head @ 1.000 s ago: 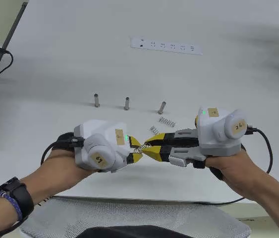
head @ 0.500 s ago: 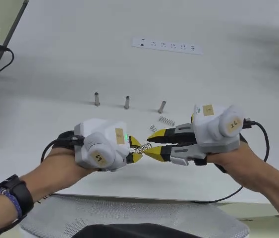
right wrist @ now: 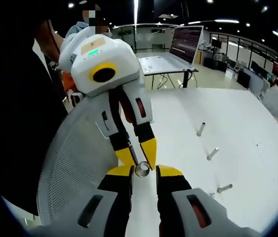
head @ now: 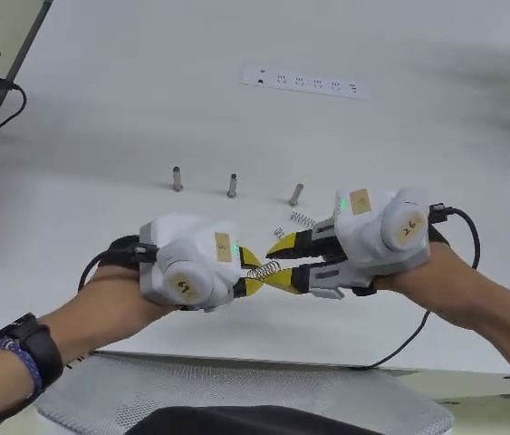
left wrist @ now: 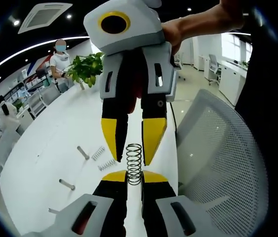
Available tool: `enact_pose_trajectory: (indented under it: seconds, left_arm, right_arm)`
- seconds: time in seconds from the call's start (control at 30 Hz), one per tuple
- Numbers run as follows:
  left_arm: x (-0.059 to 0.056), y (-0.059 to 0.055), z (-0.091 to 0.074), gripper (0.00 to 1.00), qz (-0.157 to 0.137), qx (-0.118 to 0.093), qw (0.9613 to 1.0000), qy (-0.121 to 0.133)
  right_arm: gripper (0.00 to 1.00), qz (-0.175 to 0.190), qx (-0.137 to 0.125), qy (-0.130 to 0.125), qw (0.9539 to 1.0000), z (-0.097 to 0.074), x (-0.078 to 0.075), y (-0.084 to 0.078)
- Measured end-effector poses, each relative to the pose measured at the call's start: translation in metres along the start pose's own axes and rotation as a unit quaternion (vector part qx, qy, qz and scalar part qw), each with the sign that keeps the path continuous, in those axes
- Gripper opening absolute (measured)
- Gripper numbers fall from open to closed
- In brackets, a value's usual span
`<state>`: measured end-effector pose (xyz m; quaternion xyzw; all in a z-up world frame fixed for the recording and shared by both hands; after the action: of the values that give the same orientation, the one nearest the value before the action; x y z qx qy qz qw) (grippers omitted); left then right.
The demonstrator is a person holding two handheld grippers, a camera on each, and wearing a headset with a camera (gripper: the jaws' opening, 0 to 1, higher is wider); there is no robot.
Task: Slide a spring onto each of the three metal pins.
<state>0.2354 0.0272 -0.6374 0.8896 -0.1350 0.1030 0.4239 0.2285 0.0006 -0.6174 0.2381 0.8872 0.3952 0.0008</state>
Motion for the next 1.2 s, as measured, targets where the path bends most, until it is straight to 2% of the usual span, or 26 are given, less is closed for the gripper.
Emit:
enact_pose_trajectory:
  seconds: [0.5,0.8,1.07,1.2]
  left_arm:
    - [-0.005,0.001,0.001,0.02,0.015,0.004,0.9998,-0.014]
    - [-0.006,0.0,0.003,0.02,0.014,0.003,0.9998,-0.016]
    - [-0.006,-0.008,0.002,0.06,-0.007,0.005,0.9998,-0.016]
    - [-0.006,-0.014,-0.002,0.11,-0.045,-0.003,0.999,-0.008]
  right_arm:
    - [0.09,-0.066,0.035,0.007,0.9972,0.006,0.004,-0.005]
    - [0.09,-0.07,0.04,0.006,0.9967,0.008,0.005,-0.007]
    - [0.09,-0.07,0.044,0.005,0.9965,0.011,0.004,-0.007]
    - [0.09,-0.07,0.044,0.002,0.9966,0.011,0.002,-0.005]
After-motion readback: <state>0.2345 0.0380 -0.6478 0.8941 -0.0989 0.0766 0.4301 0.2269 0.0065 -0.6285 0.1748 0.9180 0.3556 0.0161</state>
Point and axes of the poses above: the centre of the closed fingertips' face, and the gripper's own axes: z roughly forward along the fingers, x roughly to its left, y roughly out of its top, the point moved 3 cm from there along -z, roughly backward along the fingers, and after that the axes turned 10 degrees about z, right-handed, at the moved point
